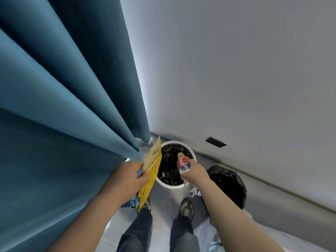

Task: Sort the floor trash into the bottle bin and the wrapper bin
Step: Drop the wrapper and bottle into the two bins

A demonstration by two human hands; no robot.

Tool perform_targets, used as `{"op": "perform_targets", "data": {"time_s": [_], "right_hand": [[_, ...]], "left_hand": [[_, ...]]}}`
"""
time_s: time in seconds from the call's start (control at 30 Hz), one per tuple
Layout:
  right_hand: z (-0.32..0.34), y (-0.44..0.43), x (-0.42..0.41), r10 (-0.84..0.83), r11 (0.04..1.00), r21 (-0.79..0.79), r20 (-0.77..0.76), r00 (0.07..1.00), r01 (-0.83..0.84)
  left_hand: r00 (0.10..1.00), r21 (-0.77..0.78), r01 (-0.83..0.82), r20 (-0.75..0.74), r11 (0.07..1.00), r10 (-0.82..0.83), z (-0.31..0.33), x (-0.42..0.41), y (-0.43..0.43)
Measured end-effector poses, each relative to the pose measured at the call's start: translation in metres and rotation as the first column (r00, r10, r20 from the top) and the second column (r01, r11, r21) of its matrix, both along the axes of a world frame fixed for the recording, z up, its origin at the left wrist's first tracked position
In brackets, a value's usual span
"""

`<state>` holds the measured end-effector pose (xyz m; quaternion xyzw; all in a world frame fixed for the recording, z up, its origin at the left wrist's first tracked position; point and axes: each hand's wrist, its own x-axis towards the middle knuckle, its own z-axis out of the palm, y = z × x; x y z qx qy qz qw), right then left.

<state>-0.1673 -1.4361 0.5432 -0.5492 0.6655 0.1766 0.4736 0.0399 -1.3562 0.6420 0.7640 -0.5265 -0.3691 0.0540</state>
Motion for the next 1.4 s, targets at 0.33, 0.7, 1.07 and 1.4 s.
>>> {"op": "perform_targets", "data": {"time_s": [0.33, 0.7, 1.07, 1.4], "right_hand": [[0.003, -0.001, -0.029, -0.02, 0.999, -0.033, 0.163, 0.986, 0.026], [0.133, 0.014, -0.107, 0.424, 0.762, -0.623, 0.274, 0.863, -0.176], [0.138, 0.032, -0.195, 0.364, 0.784, -0.596, 0.216, 0.906, -0.173], [0.102, 0.065, -0.279, -0.056, 0.904, -0.385, 0.327, 0.943, 0.187]], "left_hand": [[1.0, 0.096, 0.005, 0.018, 0.995, -0.006, -0.016, -0.03, -0.013], [0.707, 0.18, 0.663, 0.168, 0.727, -0.687, 0.045, -0.103, -0.046], [0.534, -0.011, 0.844, 0.1, 0.536, -0.839, 0.061, -0.199, -0.063], [0.547, -0.058, 0.836, 0.004, 0.546, -0.837, 0.012, -0.285, -0.08]]}}
